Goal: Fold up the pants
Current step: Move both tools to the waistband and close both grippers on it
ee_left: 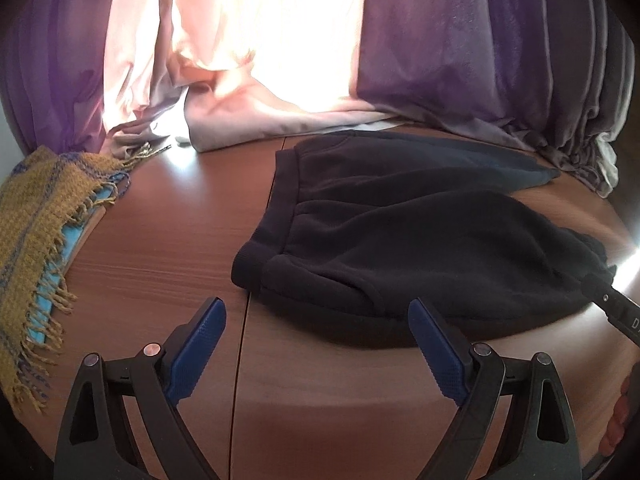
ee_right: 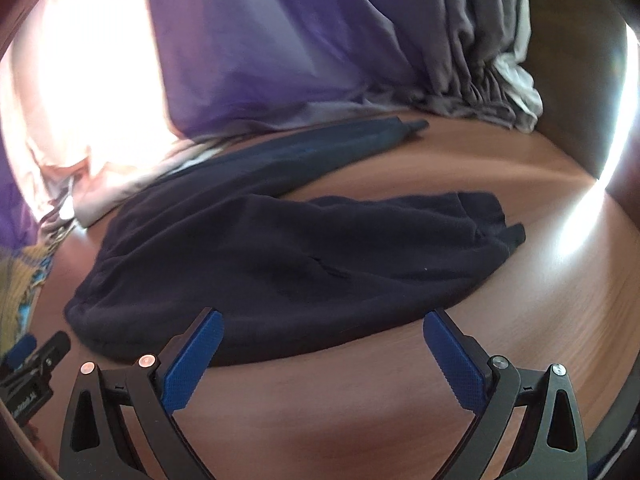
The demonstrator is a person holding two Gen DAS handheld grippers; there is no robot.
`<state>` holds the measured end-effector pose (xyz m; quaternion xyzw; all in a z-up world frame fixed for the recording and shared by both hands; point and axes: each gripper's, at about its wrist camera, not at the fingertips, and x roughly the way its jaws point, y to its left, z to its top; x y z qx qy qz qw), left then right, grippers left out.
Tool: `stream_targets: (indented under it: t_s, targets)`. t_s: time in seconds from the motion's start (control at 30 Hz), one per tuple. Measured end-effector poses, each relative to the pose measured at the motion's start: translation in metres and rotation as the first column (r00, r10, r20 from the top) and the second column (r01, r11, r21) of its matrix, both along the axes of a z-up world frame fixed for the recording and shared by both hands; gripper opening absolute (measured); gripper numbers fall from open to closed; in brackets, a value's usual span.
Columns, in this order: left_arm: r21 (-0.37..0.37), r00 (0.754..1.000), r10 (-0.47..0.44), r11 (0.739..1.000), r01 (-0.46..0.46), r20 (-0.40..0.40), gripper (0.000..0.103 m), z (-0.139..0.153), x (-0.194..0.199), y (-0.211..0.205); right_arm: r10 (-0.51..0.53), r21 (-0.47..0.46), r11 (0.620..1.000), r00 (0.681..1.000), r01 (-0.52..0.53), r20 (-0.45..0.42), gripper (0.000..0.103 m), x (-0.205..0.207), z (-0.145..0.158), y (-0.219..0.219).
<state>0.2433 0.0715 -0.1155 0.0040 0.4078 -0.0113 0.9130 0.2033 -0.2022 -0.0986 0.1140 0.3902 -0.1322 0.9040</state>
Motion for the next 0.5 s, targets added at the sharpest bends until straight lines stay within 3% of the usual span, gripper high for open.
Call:
stream_targets:
  t_s: [0.23, 0.5]
  targets:
    - [-0.026, 0.998, 0.012, 1.000, -0.014, -0.064, 0.086, -0.014, 0.021, -0.007, -0.086, 0.065, 0.994, 0.995, 0.089, -0.048, 0.095, 0.011, -0.024, -0.019]
    - [-0.005, 0.994, 0.022, 1.000, -0.023, -0.107, 0.085, -0.031, 0.031, -0.015, -0.134, 0.099, 0.985, 0.988, 0.140, -0.072, 0.091, 0.011, -0.038, -0.031]
